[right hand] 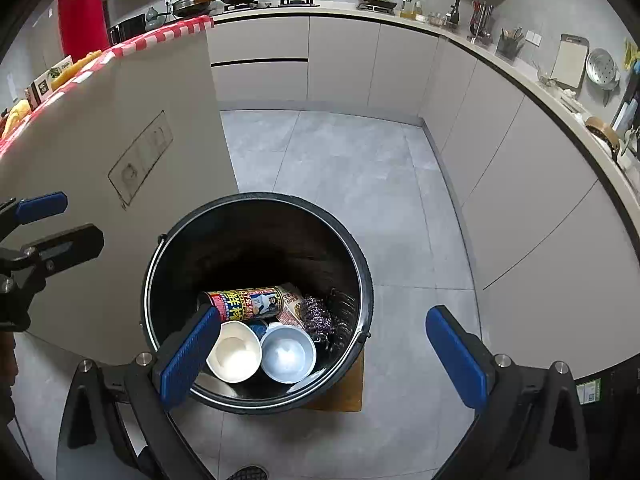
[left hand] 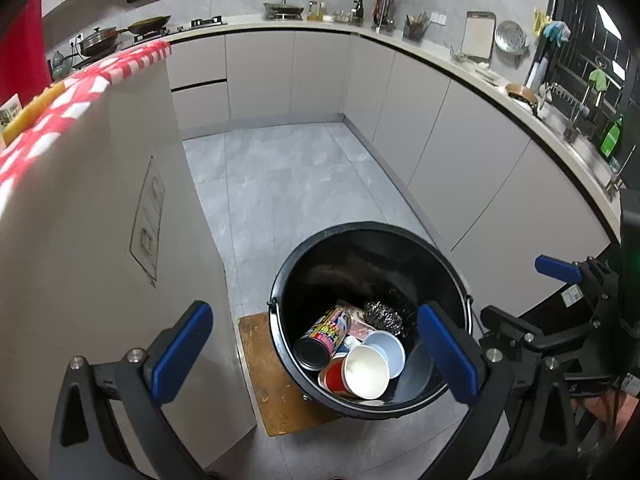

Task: Collect trash
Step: 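Move both tools back toward the items on the table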

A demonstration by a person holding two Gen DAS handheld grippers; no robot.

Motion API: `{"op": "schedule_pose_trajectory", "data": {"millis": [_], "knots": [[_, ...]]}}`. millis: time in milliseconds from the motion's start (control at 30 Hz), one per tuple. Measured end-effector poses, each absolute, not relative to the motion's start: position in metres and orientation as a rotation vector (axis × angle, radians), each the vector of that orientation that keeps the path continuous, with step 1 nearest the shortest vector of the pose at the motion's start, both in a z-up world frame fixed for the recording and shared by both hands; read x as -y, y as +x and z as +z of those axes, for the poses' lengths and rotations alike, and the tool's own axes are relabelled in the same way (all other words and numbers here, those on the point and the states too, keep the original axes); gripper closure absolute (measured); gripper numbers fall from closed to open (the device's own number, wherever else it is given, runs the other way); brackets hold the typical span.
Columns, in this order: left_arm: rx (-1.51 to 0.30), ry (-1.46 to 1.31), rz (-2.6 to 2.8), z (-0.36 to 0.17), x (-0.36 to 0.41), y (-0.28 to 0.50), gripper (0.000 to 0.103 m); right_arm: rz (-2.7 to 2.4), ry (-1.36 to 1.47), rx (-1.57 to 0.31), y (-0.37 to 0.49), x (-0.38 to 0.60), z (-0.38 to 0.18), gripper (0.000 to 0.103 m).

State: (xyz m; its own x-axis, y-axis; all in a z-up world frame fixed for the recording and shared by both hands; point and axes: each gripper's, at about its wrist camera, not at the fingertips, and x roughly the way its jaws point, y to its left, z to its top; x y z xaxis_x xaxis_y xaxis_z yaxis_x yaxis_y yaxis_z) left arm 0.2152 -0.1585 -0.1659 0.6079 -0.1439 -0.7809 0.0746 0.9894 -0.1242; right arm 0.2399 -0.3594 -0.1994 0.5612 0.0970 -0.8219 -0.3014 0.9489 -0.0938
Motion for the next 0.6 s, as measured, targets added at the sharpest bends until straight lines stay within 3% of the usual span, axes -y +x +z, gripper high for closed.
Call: {"op": "schedule_pose_trajectory", "data": {"millis": [600], "knots": [[-0.793, -0.104, -0.171, -0.091, 0.113, 0.180, 0.000, 0.183, -0.249, -0.826, 0.197, 0.304, -0.102, 0.000]]}}
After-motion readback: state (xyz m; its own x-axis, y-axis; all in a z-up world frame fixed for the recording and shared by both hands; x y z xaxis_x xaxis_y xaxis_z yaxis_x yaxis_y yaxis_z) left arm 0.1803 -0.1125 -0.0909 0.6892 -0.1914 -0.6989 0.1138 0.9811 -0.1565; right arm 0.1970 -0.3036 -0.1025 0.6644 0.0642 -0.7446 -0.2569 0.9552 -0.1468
